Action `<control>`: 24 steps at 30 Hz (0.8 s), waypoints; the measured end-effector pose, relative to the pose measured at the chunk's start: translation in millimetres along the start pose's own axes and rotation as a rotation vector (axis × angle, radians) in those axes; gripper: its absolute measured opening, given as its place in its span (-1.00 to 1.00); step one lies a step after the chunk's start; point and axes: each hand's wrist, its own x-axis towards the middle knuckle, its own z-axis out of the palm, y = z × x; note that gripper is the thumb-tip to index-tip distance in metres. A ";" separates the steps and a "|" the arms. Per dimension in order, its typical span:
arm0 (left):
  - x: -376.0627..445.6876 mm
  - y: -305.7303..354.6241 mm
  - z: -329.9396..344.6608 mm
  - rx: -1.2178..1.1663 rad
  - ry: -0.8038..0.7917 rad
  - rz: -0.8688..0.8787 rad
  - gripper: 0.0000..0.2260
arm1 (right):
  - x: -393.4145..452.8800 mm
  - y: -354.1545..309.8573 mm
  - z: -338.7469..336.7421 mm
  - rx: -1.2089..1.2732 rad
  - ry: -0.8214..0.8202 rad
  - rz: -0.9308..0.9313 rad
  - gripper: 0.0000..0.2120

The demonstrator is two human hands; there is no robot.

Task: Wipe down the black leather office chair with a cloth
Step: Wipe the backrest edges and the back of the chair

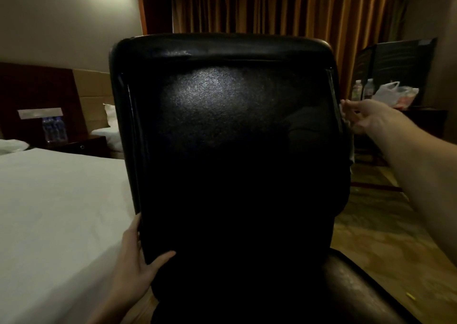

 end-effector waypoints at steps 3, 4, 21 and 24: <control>1.0 -2.0 1.4 -0.006 0.000 0.019 -0.04 | 4.3 3.3 5.1 -0.042 -0.024 0.005 -0.79; 0.9 -2.1 2.4 -0.016 0.003 0.024 -0.04 | 3.6 4.4 9.2 -0.073 -0.027 0.004 -0.77; 10.7 2.5 10.8 0.053 -0.006 0.035 0.05 | -38.6 25.7 29.1 0.103 0.077 -0.575 -0.90; 14.6 -1.2 13.4 0.053 -0.013 0.027 0.08 | -67.7 15.9 66.7 -0.382 0.043 -0.931 -0.91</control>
